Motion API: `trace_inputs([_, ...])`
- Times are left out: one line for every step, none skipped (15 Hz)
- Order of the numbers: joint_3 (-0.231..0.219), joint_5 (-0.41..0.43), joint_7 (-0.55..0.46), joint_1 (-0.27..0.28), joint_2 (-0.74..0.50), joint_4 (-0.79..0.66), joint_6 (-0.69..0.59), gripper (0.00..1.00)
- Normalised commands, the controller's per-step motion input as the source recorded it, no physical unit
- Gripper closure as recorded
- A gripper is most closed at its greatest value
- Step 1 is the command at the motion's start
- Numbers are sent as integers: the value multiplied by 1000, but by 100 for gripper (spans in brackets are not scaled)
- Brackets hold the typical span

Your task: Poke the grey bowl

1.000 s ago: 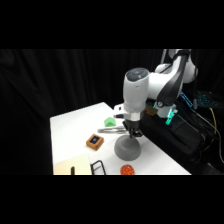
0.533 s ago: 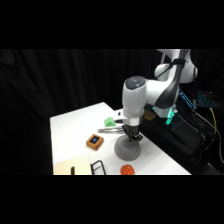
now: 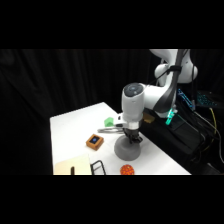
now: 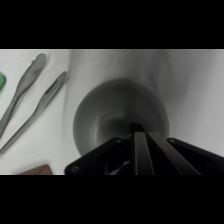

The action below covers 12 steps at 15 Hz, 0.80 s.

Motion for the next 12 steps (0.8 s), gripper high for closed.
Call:
trace_inputs([-21, 63, -143, -10, 124, 61, 119, 99])
trace_inputs([-31, 30, -120, 3, 98, 58, 102, 99])
trace_inputs([-33, 19, -117, 8, 79, 57, 75, 99])
trace_inputs([-42, -12, -98, 19, 44, 48, 43, 99])
trace_inputs([-56, -50, -69, 33, 9, 47, -7, 99])
trace_inputs([-73, -91, -35, 46, -15, 44, -25, 99])
trace_inputs([-87, -121, -8, 54, -58, 36, -44, 99])
trace_inputs([-91, -129, 3, 56, -75, 33, -53, 99])
trace_inputs([-97, -141, 21, 58, -101, 26, -65, 99])
trace_inputs([-94, -141, 23, 58, -116, 23, -76, 99])
trace_inputs([-94, -156, 37, 64, -129, 21, -89, 99])
trace_inputs([-90, -165, 41, 67, -138, 21, -97, 99])
